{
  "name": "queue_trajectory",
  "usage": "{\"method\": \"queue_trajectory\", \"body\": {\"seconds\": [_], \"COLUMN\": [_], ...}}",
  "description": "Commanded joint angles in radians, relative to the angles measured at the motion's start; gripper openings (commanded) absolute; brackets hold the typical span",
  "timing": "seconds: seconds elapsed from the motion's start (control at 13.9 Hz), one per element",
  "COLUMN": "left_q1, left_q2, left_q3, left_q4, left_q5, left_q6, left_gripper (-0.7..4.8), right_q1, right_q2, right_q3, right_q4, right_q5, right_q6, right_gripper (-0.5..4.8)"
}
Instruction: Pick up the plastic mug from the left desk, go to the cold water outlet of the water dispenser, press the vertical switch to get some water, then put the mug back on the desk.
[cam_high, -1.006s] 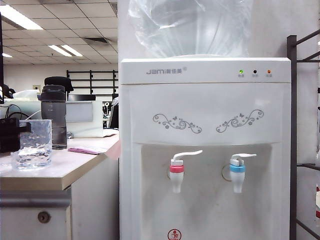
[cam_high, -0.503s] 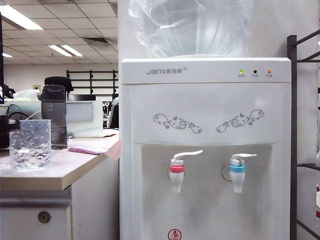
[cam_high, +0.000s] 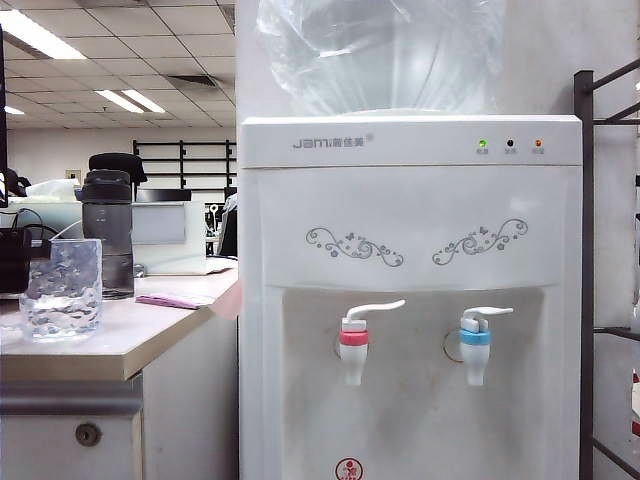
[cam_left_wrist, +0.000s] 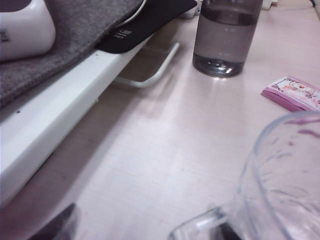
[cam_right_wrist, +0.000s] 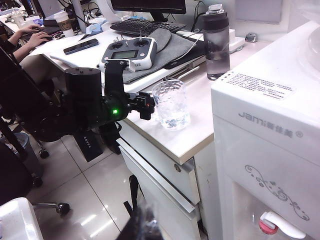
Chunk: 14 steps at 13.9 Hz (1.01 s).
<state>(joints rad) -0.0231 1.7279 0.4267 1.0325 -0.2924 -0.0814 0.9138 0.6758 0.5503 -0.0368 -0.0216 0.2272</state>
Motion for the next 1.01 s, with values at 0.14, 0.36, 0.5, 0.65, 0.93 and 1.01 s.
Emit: {"method": "queue_trajectory", "body": {"seconds": [0.14, 0.36, 0.5, 0.65, 0.93, 1.01], "left_q1": [0.000, 0.001, 0.001, 0.001, 0.001, 0.001], "left_q2": [0.027, 0.038, 0.038, 0.038, 0.041, 0.043], "left_q3": [0.039, 0.052, 0.057, 0.057, 0.057, 0.057], "left_q4": [0.004, -0.007, -0.006, -0.006, -0.006, -0.007], "left_q5": [0.002, 0.002, 0.003, 0.018, 0.032, 0.036], "left_q6": [0.003, 0.007, 0.030, 0.031, 0.048, 0.048], "left_gripper": [3.40, 2.75, 2.35, 1.91, 1.22, 0.70], "right_q1": [0.000, 0.000, 0.000, 0.000, 0.000, 0.000], "right_q2": [-0.001, -0.001, -0.001, -0.001, -0.001, -0.001], "right_q3": [0.003, 0.003, 0.003, 0.003, 0.003, 0.003], "right_q4": [0.010, 0.011, 0.011, 0.011, 0.011, 0.011], "right_q5": [0.001, 0.001, 0.001, 0.001, 0.001, 0.001], "right_q6": [0.000, 0.000, 0.000, 0.000, 0.000, 0.000], "right_gripper": [-0.07, -0.07, -0.07, -0.06, -0.07, -0.07]}}
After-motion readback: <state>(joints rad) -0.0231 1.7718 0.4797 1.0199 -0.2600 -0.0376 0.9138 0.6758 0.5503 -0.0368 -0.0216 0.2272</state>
